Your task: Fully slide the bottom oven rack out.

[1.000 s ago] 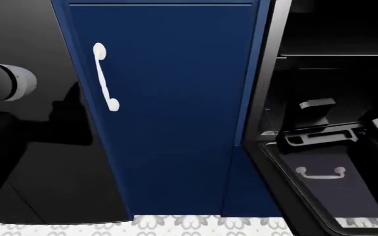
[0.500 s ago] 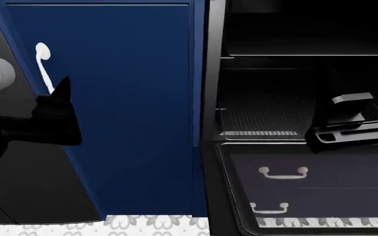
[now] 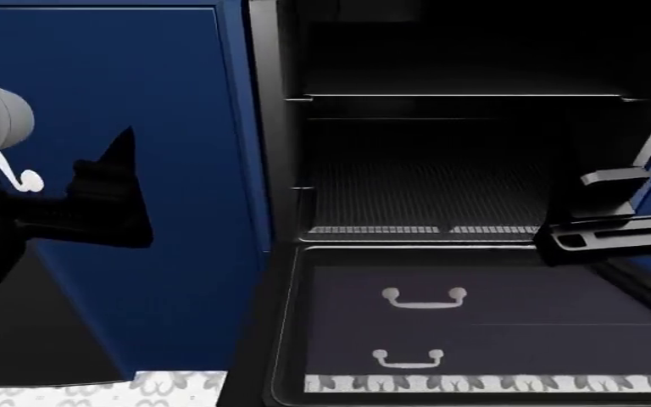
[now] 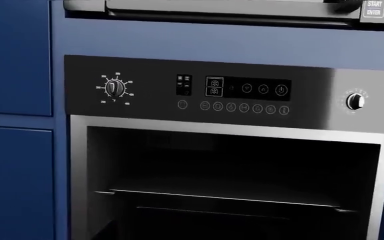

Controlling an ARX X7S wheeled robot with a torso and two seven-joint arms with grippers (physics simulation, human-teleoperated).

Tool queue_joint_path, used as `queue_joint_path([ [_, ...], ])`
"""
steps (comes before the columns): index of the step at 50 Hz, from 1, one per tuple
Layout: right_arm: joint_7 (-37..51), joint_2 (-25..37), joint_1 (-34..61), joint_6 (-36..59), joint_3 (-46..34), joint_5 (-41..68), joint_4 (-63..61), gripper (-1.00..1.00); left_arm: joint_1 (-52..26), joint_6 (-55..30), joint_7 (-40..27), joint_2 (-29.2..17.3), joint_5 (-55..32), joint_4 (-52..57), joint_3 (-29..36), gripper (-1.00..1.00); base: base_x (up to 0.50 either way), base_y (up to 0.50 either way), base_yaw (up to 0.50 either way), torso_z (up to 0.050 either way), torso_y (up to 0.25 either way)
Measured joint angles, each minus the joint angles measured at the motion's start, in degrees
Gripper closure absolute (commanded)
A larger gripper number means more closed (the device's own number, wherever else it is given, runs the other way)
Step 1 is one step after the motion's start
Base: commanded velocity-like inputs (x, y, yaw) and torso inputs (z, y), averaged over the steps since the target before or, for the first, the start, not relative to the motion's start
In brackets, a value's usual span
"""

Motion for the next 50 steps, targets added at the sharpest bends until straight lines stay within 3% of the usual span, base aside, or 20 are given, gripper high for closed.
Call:
queue_joint_path([
  [31, -1.55, -0.13, -4.26, 0.38, 3.26, -1.50, -0.28, -1.00, 2.02, 1.85, 1.71, -1.03, 1.34, 0.03, -0.01, -1.00, 0.00, -0.50, 0.00, 0.000, 0.000],
  [50, -1.58, -0.73, -4.25, 0.26, 2.20, -2.02, 0.01, -1.00, 1.68, 2.73, 2.17, -1.71, 1.77, -0.26, 0.72, -1.00, 0.04, -0.11, 0.00, 0.050, 0.026],
])
